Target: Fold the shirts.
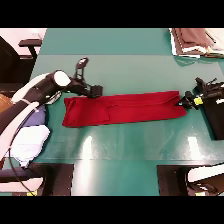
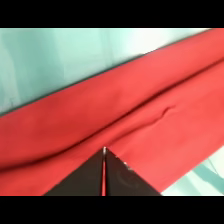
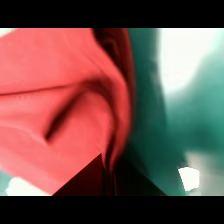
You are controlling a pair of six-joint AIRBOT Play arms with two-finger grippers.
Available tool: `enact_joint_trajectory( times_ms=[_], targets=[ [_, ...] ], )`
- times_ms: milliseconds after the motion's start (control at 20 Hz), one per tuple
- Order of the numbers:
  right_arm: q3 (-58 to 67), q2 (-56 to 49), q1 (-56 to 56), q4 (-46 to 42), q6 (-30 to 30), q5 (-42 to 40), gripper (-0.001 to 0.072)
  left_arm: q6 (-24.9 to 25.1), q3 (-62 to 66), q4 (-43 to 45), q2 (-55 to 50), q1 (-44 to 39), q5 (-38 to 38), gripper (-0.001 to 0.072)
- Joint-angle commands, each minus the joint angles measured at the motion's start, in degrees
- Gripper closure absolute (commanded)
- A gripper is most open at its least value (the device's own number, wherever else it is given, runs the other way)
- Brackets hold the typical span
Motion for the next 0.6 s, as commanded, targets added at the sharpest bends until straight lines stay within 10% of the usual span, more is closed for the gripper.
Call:
enact_joint_trajectory(
  times_ms=[0,550],
  targets=[
    [6.34,4.22,2.10,3.82,-0.39,5.42,0.0696,-0.42,8.15,-1.42,-8.11,-5.03,0.20,0.0686],
    [17.79,19.91,17.38,21.86,2.01,4.87,0.0696,-1.55,25.27,-2.84,-26.27,-11.80,-4.37,0.0686]
  ],
)
